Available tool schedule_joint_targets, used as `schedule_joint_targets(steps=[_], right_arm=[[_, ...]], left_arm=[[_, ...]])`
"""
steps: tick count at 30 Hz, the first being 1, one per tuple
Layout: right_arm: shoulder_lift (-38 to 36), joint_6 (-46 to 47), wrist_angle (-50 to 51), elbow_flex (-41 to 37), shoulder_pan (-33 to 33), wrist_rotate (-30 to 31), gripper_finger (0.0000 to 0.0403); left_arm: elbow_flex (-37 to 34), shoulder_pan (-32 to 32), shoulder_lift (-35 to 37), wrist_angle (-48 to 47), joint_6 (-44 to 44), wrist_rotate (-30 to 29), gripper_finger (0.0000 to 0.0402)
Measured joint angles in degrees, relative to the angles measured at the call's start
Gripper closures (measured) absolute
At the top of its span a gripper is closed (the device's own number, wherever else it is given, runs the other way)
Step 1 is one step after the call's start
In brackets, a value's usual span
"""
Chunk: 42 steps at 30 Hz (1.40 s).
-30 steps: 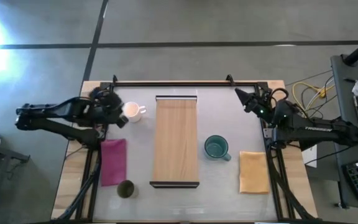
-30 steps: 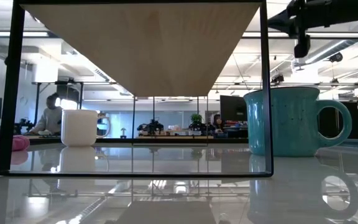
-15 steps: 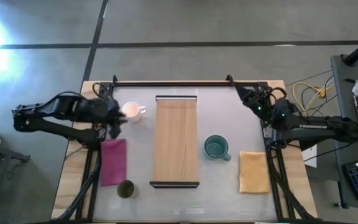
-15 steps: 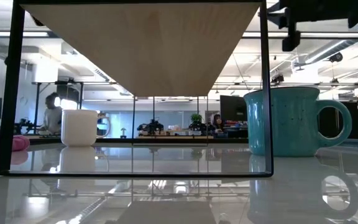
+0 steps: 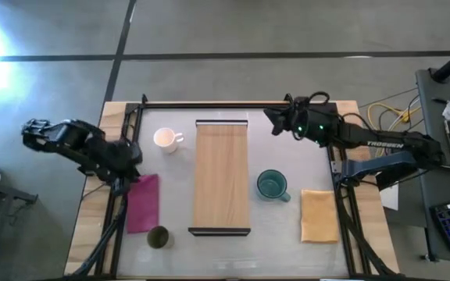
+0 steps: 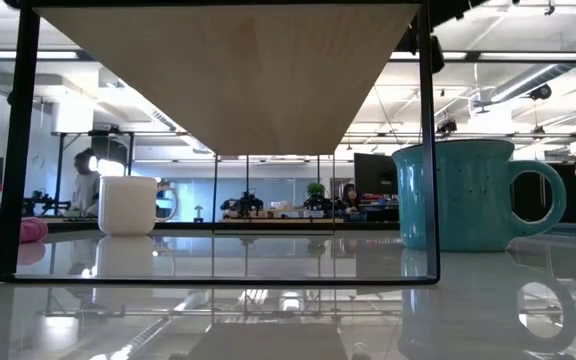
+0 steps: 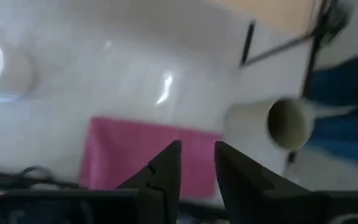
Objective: Stack small to large cups/mugs on shelf
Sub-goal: Put the gray cup on the shelf
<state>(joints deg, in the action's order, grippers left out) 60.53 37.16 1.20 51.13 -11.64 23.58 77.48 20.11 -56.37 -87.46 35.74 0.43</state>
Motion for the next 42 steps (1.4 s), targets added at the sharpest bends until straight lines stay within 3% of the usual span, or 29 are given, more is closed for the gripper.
schedule_joint_targets(steps=[5, 9, 14, 17, 26, 30, 42], right_arm=[[2.4, -1.3, 12.3, 6.6, -0.5, 3.2, 0.0229], [0.8, 1.3, 17.2, 6.4, -3.7, 3.1, 0.0202], [-2.9, 6.9, 19.3, 0.6, -10.2, -5.3, 0.0195], [-4.4, 8.3, 19.3, -2.2, -12.3, -8.0, 0.0195], [-5.2, 6.5, 19.1, -5.1, -13.4, -9.1, 0.0195], [-5.2, 5.5, 19.1, -5.3, -13.4, -11.1, 0.0195], [-5.3, 2.7, 19.1, -6.1, -13.6, -13.6, 0.0195]], left_arm=[[2.3, 9.9, -5.1, -0.8, 7.3, -5.4, 0.0322], [2.6, 18.6, -8.4, 1.2, 15.8, -7.5, 0.0322], [4.0, 27.1, -13.4, 5.3, 26.6, -12.6, 0.0322], [6.8, 28.9, -17.3, 6.2, 31.1, -12.9, 0.0322], [13.4, 30.4, -28.7, 6.4, 32.8, -12.5, 0.0322], [12.6, 30.5, -29.3, 5.8, 37.6, -12.5, 0.0322], [5.7, 30.7, -28.8, 7.4, 38.7, -11.3, 0.0322]])
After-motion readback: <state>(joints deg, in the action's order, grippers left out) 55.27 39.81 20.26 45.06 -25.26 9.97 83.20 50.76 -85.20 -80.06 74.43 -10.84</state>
